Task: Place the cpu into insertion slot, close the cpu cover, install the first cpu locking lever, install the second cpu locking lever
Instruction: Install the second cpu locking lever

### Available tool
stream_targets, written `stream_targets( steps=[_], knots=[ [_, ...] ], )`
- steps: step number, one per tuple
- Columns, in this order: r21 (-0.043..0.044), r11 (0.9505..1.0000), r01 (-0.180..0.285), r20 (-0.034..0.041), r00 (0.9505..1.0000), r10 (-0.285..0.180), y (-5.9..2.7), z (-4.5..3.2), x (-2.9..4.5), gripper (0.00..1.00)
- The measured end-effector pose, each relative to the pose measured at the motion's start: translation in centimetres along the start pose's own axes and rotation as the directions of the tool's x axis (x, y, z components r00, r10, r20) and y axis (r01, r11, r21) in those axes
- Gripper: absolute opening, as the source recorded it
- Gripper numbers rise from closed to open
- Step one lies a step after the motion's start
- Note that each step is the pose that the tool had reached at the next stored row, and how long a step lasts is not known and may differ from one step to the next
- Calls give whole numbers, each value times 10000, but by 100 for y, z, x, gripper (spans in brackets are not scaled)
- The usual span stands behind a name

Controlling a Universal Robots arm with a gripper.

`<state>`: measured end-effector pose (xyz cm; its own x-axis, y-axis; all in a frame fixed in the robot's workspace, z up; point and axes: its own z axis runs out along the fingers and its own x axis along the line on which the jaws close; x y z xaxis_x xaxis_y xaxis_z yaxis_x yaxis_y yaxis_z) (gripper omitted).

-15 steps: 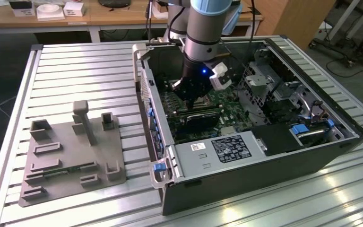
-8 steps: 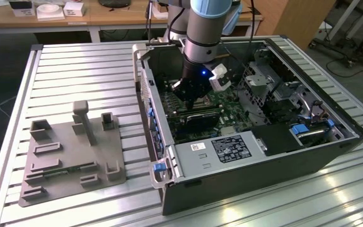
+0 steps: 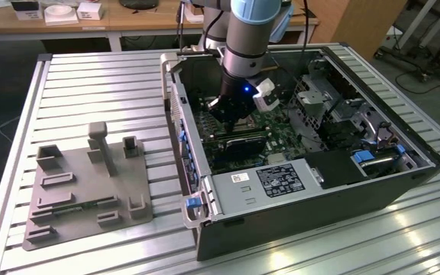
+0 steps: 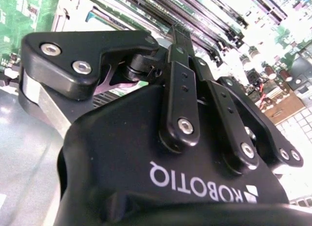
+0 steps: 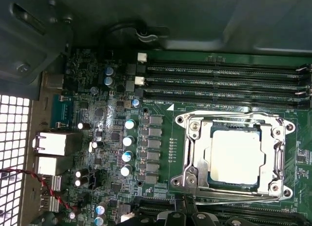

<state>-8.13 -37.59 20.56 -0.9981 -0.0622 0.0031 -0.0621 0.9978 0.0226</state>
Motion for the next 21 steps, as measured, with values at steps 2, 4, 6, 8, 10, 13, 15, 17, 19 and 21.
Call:
stream_targets(
  steps=[2,4,6,8,10,13,15,17,19,21],
  knots=[
    [-19,10000,1,2,10000,-1,2,2,0,10],
    [-29,10000,2,2,10000,-2,3,3,0,10],
    [-35,10000,1,4,10000,-1,4,6,1,10],
    [-39,10000,0,4,10000,0,4,10,6,10],
    [-42,10000,1,4,10000,-1,5,16,17,10],
    [-55,10000,1,4,10000,-1,6,28,34,10],
    [-73,10000,2,5,10000,-2,6,35,34,10],
    [-95,10000,0,6,10000,0,7,39,34,10],
    [-120,9999,1,7,10000,-1,8,41,34,10],
    [-146,9999,1,11,10000,-1,10,42,34,10]
  ],
)
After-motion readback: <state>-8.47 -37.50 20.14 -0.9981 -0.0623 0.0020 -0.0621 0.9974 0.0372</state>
